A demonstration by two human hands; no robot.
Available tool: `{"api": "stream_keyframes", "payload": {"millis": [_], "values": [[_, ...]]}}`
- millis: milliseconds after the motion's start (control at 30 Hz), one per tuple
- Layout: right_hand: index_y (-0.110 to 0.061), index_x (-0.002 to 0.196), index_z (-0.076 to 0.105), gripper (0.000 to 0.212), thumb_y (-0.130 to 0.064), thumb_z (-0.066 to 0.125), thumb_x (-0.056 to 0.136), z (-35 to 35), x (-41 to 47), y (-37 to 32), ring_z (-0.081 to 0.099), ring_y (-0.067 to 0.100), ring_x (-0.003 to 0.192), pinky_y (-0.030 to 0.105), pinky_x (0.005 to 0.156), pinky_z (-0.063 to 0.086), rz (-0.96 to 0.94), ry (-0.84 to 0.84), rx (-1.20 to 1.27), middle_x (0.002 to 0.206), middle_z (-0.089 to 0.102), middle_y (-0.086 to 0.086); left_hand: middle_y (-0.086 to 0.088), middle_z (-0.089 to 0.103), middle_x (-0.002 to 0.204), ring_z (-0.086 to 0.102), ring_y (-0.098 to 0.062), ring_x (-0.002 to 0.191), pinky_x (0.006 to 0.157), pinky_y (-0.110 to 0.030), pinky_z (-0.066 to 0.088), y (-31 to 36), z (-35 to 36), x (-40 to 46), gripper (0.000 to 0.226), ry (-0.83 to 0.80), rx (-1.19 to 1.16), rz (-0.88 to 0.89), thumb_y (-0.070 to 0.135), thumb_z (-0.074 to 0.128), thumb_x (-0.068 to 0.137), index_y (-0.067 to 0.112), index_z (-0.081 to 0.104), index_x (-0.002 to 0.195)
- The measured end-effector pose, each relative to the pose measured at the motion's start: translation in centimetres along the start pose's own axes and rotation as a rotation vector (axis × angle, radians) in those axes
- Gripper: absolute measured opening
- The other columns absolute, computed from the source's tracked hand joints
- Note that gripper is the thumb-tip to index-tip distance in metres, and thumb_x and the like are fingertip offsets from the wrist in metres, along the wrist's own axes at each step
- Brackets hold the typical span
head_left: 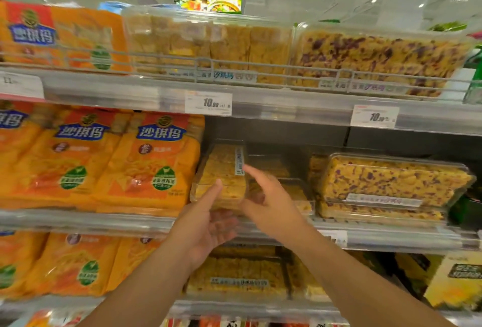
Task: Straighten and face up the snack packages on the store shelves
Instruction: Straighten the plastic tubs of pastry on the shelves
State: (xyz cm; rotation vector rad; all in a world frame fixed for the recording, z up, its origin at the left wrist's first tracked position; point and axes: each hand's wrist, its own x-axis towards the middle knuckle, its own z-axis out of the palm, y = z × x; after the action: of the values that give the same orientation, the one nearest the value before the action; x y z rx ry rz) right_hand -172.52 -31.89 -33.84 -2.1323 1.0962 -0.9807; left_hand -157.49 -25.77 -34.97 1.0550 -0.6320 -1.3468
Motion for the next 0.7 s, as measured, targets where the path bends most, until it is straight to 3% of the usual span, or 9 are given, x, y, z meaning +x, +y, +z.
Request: {"api": "stream_keyframes", "payload": {"millis": [67, 167, 333, 433, 600, 700], "values": [[-0.054, 0.133, 0.042, 0.054, -0.035, 0.063, 0.088, 0.2, 0.2, 0.4, 0.050, 0.002, 0.117, 0.021, 0.097, 0.046, -0.056, -0.024, -0.074, 0.143, 0.040, -0.017, -0.013, 0.076, 0.095, 0.074, -0.028, 0.084, 0.070, -0.040, 0.058, 0.0, 0.5, 0.2, 0.064, 0.021, -0.020, 0.011, 0.057, 0.078, 0.060, 0.021, 0.066, 0.112], [-0.054, 0.135, 0.039, 0.056, -0.033, 0.063, 0.089, 0.5, 0.0, 1.1, 0.051, -0.006, 0.108, 0.010, 0.085, 0.046, -0.094, -0.059, -0.082, 0.144, 0.035, -0.023, -0.014, 0.075, 0.096, 0.074, -0.028, 0.084, 0.062, -0.037, 0.059, 0.0, 1.0, 0.4, 0.060, 0.054, -0.072, 0.040, 0.052, 0.078, 0.068, 0.016, 0.066, 0.114], [-0.049, 0.144, 0.032, 0.067, -0.033, 0.063, 0.087, 0.3, -0.4, 1.4, 0.055, 0.005, 0.115, 0.029, 0.097, 0.051, -0.135, -0.149, -0.063, 0.155, 0.019, -0.020, -0.014, 0.076, 0.096, 0.074, -0.031, 0.086, 0.070, -0.041, 0.059, -0.2, 2.1, 0.8, 0.051, 0.173, -0.066, 0.139, 0.039, 0.078, 0.075, 0.009, 0.065, 0.114], [-0.058, 0.141, 0.029, 0.066, -0.040, 0.064, 0.088, -0.7, -0.7, 1.5, 0.059, 0.000, 0.108, 0.024, 0.092, 0.052, -0.123, -0.231, 0.017, 0.156, 0.016, -0.023, -0.014, 0.076, 0.092, 0.074, -0.030, 0.083, 0.069, -0.038, 0.059, 0.4, 2.4, 0.7, 0.040, 0.216, -0.004, 0.185, 0.030, 0.078, 0.078, 0.007, 0.067, 0.109], [-0.077, 0.127, 0.023, 0.070, -0.042, 0.068, 0.087, -4.5, 0.2, 2.3, 0.061, -0.006, 0.100, 0.016, 0.075, 0.055, -0.086, -0.336, 0.139, 0.134, 0.045, -0.031, -0.003, 0.076, 0.080, 0.072, -0.017, 0.066, 0.055, -0.028, 0.056, 2.7, 1.1, 1.2, 0.030, 0.298, 0.189, 0.323, 0.018, 0.079, 0.077, 0.013, 0.064, 0.103], [-0.056, 0.142, 0.026, 0.074, -0.037, 0.070, 0.086, -6.9, 2.4, 2.6, 0.063, -0.002, 0.099, 0.024, 0.079, 0.058, -0.002, -0.265, 0.102, 0.115, 0.056, -0.023, 0.007, 0.071, 0.063, 0.065, -0.009, 0.053, 0.049, -0.026, 0.053, 4.2, -0.5, 1.5, 0.025, 0.314, 0.314, 0.400, 0.015, 0.080, 0.076, 0.016, 0.062, 0.093]]}}
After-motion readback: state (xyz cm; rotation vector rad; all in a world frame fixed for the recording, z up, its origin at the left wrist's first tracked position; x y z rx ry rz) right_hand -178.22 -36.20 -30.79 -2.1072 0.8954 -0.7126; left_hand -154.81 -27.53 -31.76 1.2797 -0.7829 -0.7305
